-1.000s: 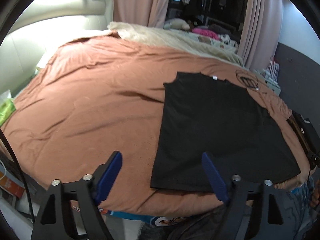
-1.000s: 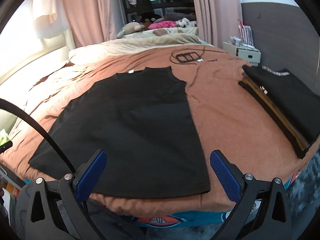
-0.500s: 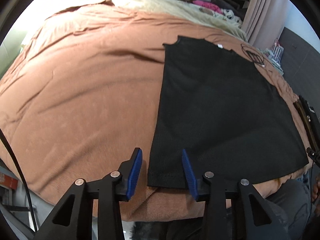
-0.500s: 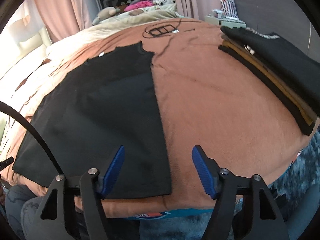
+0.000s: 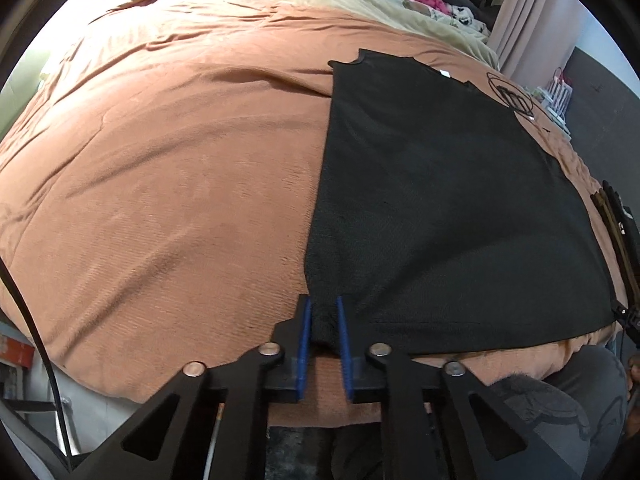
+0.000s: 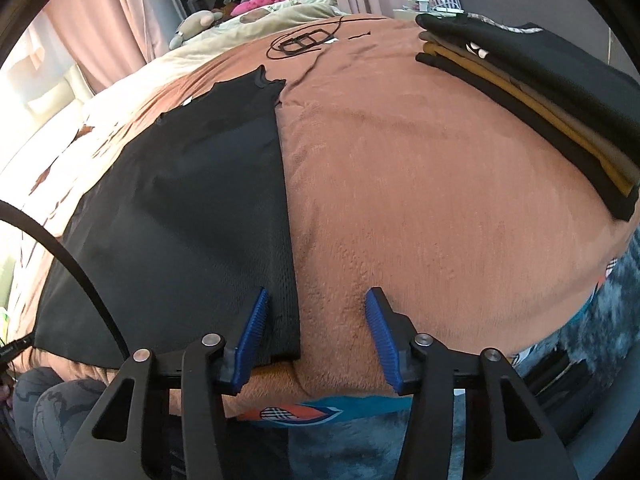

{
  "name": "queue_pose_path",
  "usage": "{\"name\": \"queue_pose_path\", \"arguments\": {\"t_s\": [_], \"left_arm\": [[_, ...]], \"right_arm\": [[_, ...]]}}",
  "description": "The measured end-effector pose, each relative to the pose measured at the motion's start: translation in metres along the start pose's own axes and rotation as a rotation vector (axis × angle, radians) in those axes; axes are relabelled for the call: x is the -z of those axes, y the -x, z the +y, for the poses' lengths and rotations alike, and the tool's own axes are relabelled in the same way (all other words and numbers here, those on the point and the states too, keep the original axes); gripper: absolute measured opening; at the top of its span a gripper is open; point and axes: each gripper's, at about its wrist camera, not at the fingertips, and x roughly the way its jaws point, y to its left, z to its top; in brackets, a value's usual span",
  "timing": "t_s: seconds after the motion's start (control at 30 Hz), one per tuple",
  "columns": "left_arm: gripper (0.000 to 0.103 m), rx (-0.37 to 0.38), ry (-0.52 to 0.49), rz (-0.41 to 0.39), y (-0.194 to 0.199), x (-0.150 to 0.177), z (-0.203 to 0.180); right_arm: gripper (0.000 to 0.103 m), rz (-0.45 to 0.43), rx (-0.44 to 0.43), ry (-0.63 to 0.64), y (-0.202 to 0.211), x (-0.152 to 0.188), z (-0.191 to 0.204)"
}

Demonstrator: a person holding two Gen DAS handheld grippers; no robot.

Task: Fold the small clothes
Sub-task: 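Grasp the black shirt hem with the left tool while the right tool grasps the hem, then lift the hem with both tools and fold it toward the collar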

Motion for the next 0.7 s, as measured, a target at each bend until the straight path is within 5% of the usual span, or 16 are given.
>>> {"name": "queue_pose_path", "arguments": {"t_s": [0.37, 0.7], "left_arm": [[0.005, 0.001, 0.012, -0.065, 0.017, -0.004, 0.0], [0.005, -0.001, 0.004, -0.135, 0.042, -0.008, -0.002]], "right_arm": [[0.003, 0.023, -0.077, -0.017, -0.006, -0.002, 0.002], [0.001, -0.034, -0.106, 0.044, 0.026, -0.01, 0.01]]}}
